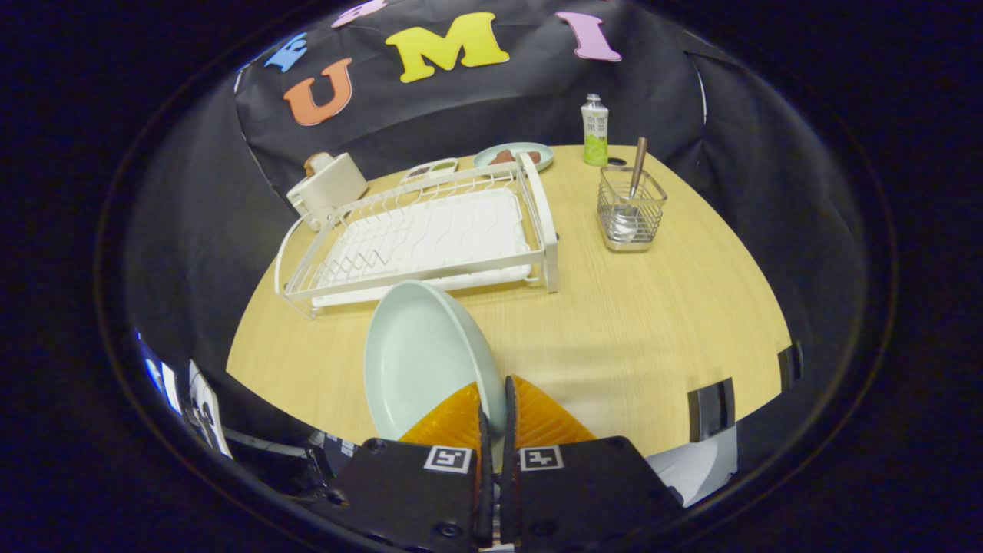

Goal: Take the plate from the dish rack, then take the spoon from the basket and place it into the plate.

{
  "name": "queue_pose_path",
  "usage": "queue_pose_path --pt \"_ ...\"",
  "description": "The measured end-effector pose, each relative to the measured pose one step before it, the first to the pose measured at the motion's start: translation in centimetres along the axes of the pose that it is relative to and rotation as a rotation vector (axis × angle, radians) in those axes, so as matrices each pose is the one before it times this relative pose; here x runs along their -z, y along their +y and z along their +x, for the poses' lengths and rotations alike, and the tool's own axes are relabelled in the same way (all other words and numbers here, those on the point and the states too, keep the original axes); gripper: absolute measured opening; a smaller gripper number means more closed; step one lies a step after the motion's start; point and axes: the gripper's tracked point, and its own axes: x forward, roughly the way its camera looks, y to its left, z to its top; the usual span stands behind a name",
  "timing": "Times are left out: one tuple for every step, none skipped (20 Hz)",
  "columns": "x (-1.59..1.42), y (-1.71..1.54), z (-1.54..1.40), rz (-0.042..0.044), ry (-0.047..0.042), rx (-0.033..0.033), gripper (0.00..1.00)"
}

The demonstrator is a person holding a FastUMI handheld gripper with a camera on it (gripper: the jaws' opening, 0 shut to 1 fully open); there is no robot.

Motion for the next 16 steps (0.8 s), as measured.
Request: queue_pose_path --pt "-0.016 -0.390 0.805 0.03319 0.00340 -0.01775 0.09" --pt "-0.204 -0.609 0.457 0.03380 0.00919 -0.01202 0.09" --pt "-0.097 -0.474 0.403 0.02204 0.01000 -0.00992 0.09" --pt "-0.006 -0.279 0.398 0.01971 0.01139 -0.01103 0.10" --pt "0.002 -0.198 0.430 0.01131 0.01201 -0.01532 0.10" --pt "-0.036 -0.102 0.282 0.00274 0.00550 -0.01762 0.10" --pt "0.013 -0.310 0.334 0.01061 0.00752 -0.01215 0.10" --pt "-0.006 -0.247 0.416 0.02766 0.01636 -0.01658 0.10" --pt "0.102 -0.151 0.318 0.01765 0.01231 -0.01236 0.11" --pt "-0.043 -0.248 0.286 0.01414 0.00823 -0.01035 0.11" --pt "0.038 -0.188 0.146 0.00643 0.00261 -0.00649 0.11" --pt "-0.003 -0.234 0.244 0.00509 0.00946 -0.00278 0.11" --pt "0.174 -0.103 0.059 0.00626 0.00456 -0.00317 0.11" --pt "-0.022 -0.115 -0.002 0.00181 -0.00056 -0.00234 0.12" --pt "0.121 -0.243 0.066 -0.00179 -0.00134 0.00138 0.13" --pt "0.005 -0.273 0.053 0.00032 -0.00297 0.00692 0.14"
